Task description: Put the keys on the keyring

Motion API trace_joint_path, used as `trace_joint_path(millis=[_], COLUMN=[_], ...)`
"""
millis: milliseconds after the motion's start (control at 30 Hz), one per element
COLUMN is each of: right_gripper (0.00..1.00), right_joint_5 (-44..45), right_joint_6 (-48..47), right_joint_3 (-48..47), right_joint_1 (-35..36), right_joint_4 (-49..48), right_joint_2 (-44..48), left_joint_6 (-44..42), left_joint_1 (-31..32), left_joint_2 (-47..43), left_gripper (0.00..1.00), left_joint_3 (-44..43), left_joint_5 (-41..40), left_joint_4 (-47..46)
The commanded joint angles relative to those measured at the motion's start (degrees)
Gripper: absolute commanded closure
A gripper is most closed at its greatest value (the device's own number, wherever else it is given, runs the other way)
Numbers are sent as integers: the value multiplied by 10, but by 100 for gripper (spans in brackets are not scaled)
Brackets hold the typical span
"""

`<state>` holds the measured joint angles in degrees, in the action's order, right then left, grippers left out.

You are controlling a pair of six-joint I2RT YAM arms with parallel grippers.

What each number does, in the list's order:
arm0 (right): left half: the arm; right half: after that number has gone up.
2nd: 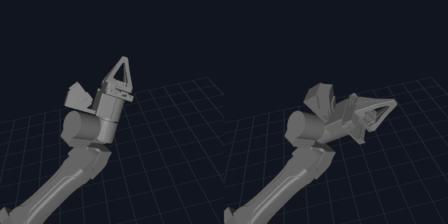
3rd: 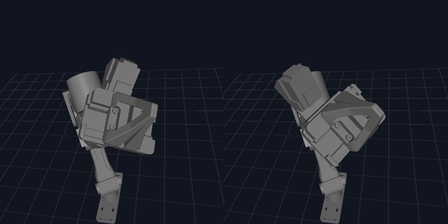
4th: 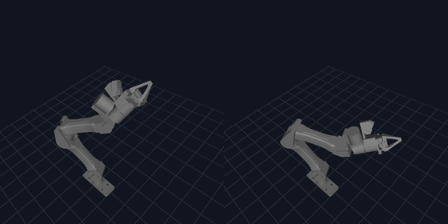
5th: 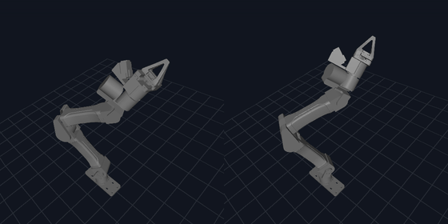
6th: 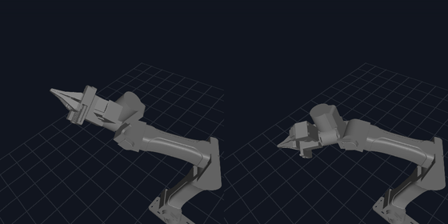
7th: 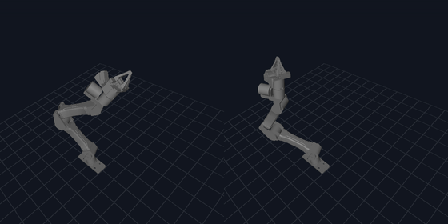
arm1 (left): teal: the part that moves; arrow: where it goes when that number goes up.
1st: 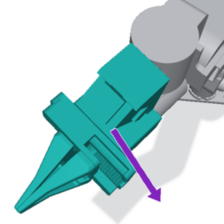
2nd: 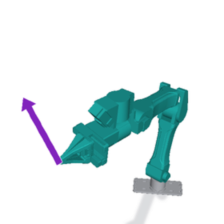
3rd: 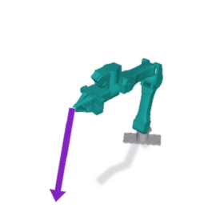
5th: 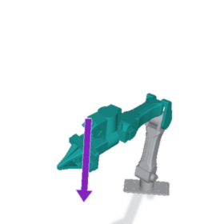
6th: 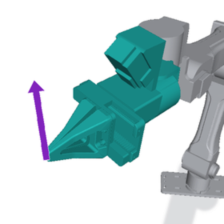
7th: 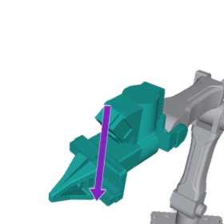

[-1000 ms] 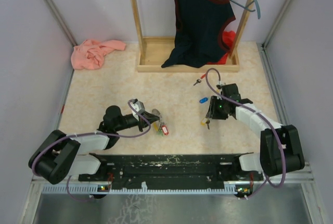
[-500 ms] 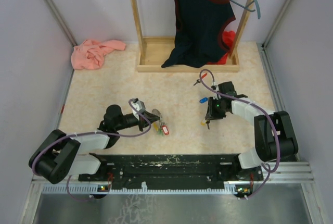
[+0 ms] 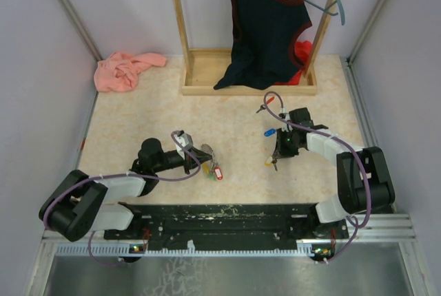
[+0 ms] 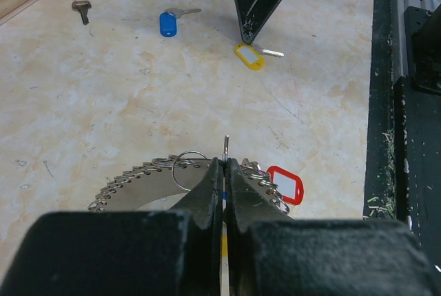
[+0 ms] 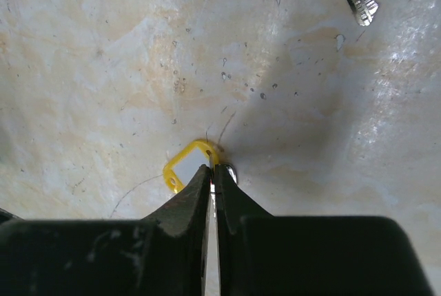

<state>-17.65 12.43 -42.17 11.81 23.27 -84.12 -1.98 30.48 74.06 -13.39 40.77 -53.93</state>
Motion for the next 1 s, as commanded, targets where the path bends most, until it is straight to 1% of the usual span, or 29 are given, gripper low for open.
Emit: trace_joint_path(millis=[0, 33, 267, 533, 600, 667, 733, 767, 800, 900, 967], right_gripper=[96, 100, 100, 100, 100, 100, 100, 100, 100, 100, 100], right_joint_5=[-5, -6, -35, -10, -3, 44, 138, 164, 153, 88, 44], right_joint_6=[-9, -11, -47, -129, -153, -188, -201, -202, -203, -199, -204], right_joint_3=[-19, -19, -21, 2, -1, -42, -86, -90, -83, -29, -1], right_joint_1=[-4, -4, 7, 86, 105, 130, 160, 170, 173, 173, 173], right_joint_4=[-17, -16, -31, -133, -140, -92, -28, -24, -39, -151, -201], right_joint_2=[2, 5, 62, 148, 156, 136, 105, 101, 109, 165, 188], left_joint_6=[-5, -6, -6, -8, -10, -12, -14, -14, -13, -10, -10], left_joint_1=[-3, -3, -3, -3, -3, -3, -3, -3, -3, -3, -3], left_joint_2=[3, 3, 3, -7, -11, -13, -15, -15, -15, -17, -19], left_gripper=[99, 99, 99, 99, 99, 99, 99, 99, 99, 99, 99], left_joint_3=[-19, -19, -20, -20, -20, -21, -22, -21, -22, -22, -23], left_joint_5=[14, 14, 19, 28, 27, 22, 19, 19, 19, 20, 20], left_joint_4=[-13, -13, -13, -15, -14, -12, -9, -9, -9, -14, -14])
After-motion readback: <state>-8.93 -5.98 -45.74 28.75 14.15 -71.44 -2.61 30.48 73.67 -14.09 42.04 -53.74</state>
